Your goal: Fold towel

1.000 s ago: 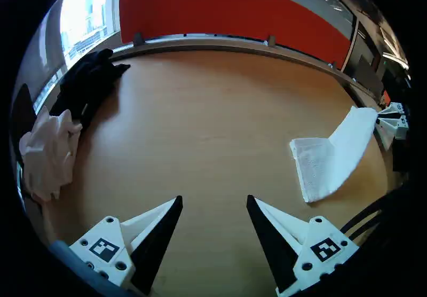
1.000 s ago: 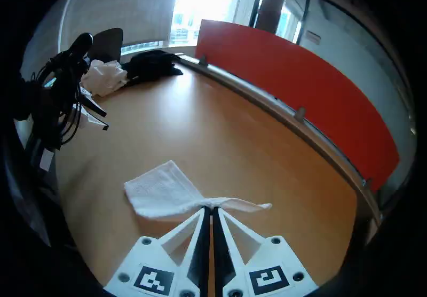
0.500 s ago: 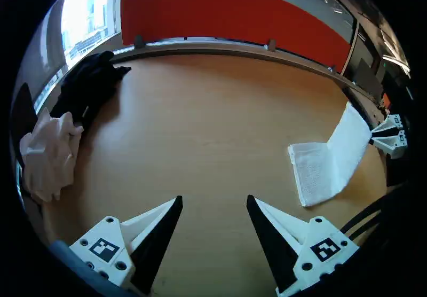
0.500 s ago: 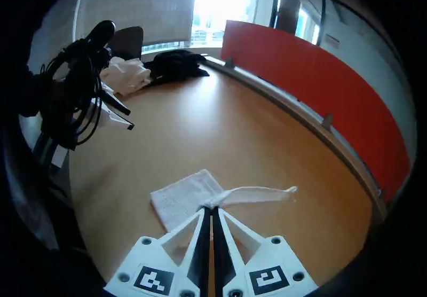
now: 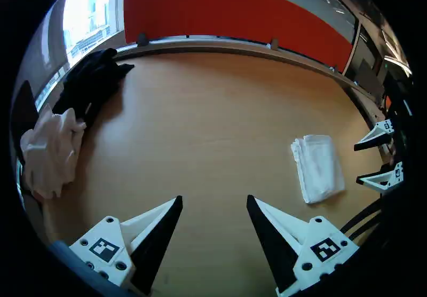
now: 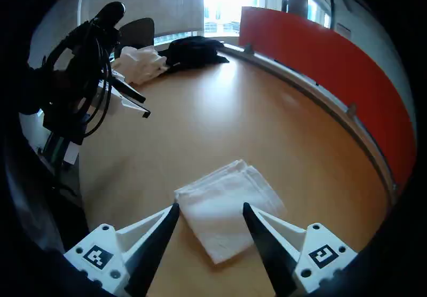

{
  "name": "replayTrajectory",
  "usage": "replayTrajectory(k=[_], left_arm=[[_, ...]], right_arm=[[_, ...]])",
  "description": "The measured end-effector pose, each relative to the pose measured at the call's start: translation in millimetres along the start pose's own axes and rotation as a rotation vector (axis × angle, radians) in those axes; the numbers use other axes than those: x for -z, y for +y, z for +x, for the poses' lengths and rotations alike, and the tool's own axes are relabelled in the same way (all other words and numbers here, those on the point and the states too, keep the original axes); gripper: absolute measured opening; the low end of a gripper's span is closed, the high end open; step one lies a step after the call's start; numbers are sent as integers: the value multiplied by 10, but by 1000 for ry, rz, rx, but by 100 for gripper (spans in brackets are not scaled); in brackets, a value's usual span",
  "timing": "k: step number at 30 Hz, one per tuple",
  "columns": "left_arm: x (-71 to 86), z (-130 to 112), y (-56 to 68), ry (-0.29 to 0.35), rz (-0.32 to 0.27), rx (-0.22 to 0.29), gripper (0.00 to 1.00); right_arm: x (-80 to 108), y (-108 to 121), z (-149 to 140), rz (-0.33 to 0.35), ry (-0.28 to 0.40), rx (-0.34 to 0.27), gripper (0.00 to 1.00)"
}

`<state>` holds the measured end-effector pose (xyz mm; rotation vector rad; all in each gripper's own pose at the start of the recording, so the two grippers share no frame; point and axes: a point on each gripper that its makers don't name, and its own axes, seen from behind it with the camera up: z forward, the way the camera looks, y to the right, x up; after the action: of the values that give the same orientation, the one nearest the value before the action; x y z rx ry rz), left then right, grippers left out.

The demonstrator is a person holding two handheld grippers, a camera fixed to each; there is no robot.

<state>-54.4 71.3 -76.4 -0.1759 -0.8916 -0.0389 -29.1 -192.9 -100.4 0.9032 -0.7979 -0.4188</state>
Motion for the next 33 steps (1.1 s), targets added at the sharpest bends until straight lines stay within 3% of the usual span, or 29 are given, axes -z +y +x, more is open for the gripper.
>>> replayTrajectory(k=[6, 15, 33], left_arm=[[2, -16, -21, -1, 2, 4, 89], [-4, 19, -28, 2, 2, -2, 89], [-8, -8, 3, 0, -1, 0, 89]], right_arm=[[10, 28, -51, 1, 2, -38, 93], [47, 125, -189, -23, -20, -38, 93], [-25, 194, -880, -52, -128, -76, 92]])
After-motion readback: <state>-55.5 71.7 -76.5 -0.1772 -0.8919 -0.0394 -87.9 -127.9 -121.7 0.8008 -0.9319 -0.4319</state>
